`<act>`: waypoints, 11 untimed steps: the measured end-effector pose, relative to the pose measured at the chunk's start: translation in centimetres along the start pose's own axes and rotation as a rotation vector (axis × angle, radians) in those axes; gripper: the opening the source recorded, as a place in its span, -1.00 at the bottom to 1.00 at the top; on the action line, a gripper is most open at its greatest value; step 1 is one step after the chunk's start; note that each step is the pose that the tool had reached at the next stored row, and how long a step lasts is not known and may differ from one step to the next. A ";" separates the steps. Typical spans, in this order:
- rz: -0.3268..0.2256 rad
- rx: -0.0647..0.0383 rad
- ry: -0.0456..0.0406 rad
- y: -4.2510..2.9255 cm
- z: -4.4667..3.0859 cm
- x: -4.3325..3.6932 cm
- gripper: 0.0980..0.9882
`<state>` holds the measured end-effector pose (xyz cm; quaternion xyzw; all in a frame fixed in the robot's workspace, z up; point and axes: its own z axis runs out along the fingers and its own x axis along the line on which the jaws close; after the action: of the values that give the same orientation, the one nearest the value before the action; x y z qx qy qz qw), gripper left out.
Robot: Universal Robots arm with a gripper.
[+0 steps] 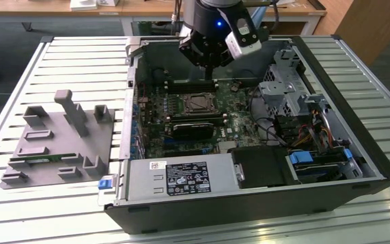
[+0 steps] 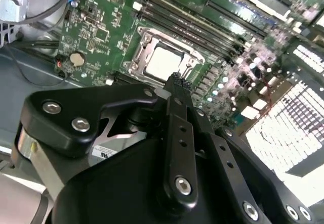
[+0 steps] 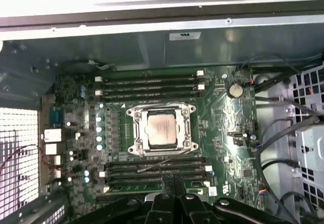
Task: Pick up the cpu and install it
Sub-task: 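Install the second cpu locking lever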
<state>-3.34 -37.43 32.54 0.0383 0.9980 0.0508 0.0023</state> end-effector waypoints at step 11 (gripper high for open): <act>0.001 -0.024 0.0017 -0.23 2.20 -0.25 -0.98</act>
<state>-3.09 -37.46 30.32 0.0388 0.9973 0.0625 0.0019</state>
